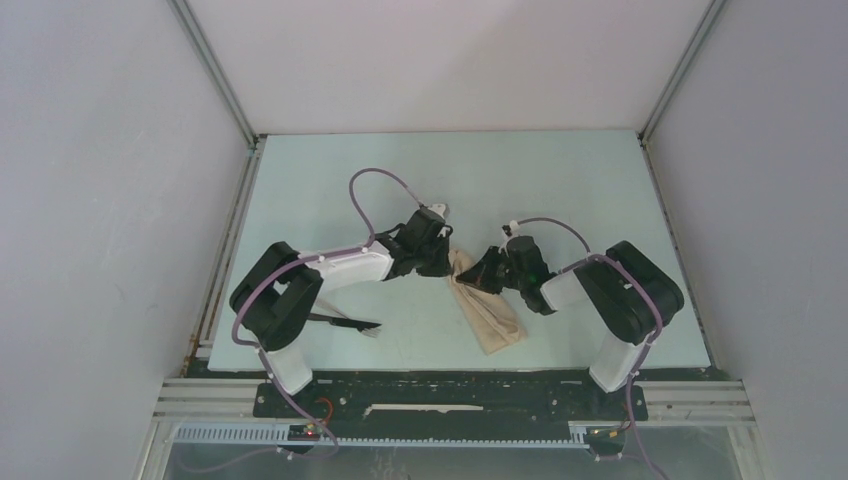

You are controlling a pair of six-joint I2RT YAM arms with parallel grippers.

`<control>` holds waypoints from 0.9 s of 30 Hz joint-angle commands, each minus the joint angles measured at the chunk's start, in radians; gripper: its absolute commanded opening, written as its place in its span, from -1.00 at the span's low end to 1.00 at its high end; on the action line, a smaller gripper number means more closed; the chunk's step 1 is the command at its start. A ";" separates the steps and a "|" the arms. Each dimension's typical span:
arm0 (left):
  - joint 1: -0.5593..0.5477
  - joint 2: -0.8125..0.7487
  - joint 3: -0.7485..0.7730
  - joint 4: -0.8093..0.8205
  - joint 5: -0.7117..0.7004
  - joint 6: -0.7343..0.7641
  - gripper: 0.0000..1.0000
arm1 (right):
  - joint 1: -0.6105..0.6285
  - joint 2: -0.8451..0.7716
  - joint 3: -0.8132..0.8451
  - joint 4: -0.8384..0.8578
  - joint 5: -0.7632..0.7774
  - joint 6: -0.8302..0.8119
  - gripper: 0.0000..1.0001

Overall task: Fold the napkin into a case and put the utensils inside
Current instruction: Stuff the top corner of the smaller-rectangle-folded napkin into the folded napkin.

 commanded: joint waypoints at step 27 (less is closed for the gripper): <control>0.024 -0.056 -0.051 0.097 0.085 -0.061 -1.00 | -0.045 0.187 -0.026 0.478 -0.140 0.111 -1.00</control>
